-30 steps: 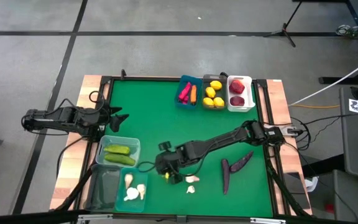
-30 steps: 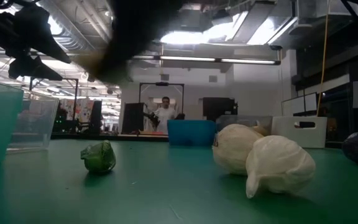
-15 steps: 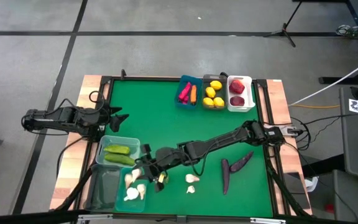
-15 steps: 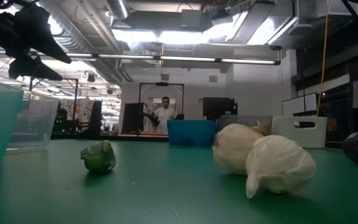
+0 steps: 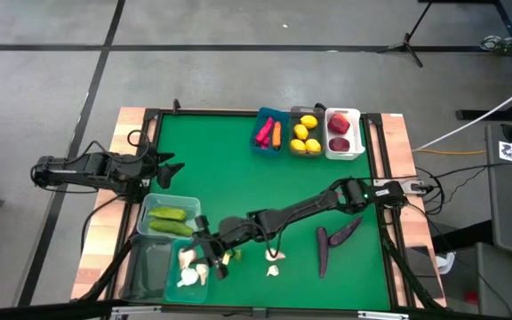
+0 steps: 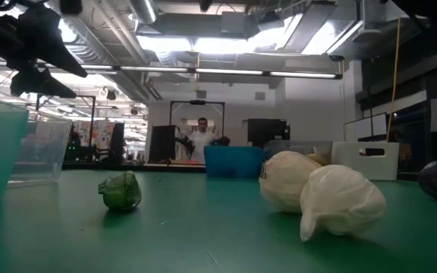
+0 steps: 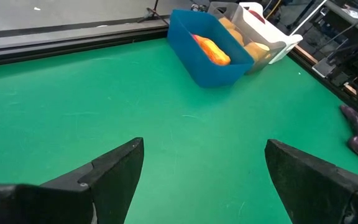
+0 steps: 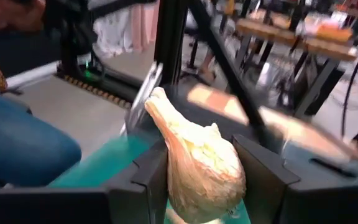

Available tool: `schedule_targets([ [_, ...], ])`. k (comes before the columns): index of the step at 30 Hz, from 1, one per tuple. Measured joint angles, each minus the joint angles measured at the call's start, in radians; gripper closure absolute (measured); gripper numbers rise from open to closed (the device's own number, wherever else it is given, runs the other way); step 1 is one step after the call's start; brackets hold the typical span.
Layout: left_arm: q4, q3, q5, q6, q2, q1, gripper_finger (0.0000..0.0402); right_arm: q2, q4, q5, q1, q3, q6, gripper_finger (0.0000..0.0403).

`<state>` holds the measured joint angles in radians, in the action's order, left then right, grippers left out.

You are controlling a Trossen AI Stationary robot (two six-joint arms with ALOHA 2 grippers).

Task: Sort produce into baskets
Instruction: Put the white garlic into the green bin

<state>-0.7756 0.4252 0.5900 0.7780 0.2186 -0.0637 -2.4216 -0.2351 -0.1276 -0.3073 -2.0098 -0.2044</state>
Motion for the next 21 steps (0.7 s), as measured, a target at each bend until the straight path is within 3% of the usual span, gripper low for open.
schedule_targets([
  [11, 0.000, 0.000, 0.006, 0.000, 0.000, 0.000, 0.0073, -0.054, 0.028, 0.020, 0.013, 0.000, 0.121, 0.0238],
  [21, 0.000, 0.000, 0.006, 0.000, 0.000, 0.000, 0.0073, -0.054, 0.066, 0.049, 0.021, 0.000, 0.141, 0.0127],
])
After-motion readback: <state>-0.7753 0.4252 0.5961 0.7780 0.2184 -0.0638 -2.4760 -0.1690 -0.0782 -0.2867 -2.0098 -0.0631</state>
